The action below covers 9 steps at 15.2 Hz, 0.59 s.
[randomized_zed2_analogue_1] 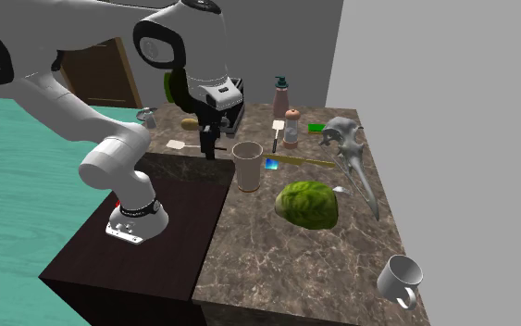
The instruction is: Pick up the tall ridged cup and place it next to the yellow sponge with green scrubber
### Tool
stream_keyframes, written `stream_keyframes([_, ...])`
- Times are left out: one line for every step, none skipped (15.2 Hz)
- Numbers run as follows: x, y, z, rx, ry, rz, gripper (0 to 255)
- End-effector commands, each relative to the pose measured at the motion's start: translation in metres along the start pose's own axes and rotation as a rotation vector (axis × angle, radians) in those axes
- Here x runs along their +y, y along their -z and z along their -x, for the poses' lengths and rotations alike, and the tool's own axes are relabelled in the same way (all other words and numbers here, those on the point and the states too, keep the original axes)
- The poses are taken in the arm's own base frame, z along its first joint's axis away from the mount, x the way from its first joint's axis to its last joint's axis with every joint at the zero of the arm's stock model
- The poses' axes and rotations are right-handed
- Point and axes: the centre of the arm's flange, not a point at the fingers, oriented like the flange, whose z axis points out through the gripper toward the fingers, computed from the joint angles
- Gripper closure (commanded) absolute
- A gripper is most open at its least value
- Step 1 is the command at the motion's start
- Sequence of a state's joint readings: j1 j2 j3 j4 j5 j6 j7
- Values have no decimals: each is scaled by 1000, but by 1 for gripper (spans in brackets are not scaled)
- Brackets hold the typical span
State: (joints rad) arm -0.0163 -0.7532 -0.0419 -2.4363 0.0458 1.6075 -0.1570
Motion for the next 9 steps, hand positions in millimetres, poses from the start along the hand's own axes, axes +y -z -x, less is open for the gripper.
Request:
stream_keyframes([0,0,0,0,0,0,0])
stream_keyframes([-7,-9,-5,1,1,-3,0])
stream_keyframes([-15,-18,-11,3,2,-5,0])
stream_keyframes([-22,-28,-16,4,3,-8,0])
stream_keyframes([-29,-37,-21,6,4,-11,0])
stream_keyframes([-37,-46,-27,7,5,-13,0])
stream_keyframes([-44,-55,-32,9,6,-16,0])
stream_keyframes([-51,-64,-37,10,7,-19,0])
stream_keyframes([-59,-73,-43,11,7,-21,0])
